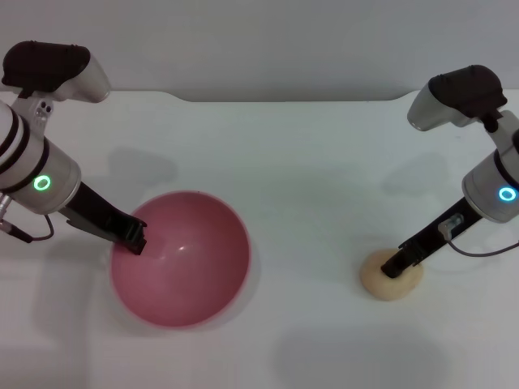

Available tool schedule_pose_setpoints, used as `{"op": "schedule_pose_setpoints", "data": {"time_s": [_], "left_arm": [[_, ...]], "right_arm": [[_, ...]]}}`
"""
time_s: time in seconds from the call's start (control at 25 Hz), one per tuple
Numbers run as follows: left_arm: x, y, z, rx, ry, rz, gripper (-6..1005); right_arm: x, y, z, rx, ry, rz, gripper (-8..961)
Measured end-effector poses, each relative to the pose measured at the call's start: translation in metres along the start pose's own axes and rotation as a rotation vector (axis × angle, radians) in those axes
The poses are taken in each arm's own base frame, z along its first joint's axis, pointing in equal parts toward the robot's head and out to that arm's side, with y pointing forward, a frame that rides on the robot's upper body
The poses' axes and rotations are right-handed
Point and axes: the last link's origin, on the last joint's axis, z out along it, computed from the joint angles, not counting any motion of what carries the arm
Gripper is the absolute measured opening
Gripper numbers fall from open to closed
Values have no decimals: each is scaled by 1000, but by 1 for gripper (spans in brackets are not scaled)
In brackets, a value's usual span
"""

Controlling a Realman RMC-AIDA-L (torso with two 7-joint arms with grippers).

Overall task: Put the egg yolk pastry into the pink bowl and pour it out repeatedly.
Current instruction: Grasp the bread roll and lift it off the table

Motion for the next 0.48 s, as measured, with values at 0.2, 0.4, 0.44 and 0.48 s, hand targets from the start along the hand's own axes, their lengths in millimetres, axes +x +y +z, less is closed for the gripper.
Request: {"op": "schedule_pose_setpoints", "data": {"time_s": [0.2,0.4,0.44,0.48], "left_arm": [[1,0,-1,1,1,3,-1],[5,2,-2,3,6,19,0],[6,3,-2,2,7,22,0],[7,3,-2,2,8,24,-1]], "right_arm": [[-4,4,-4,-34,-43,-23,348],[-7,3,-15,-53,-123,-32,316],[-8,3,-18,-52,-134,-33,301],[-9,3,-20,-54,-148,-36,287]]}}
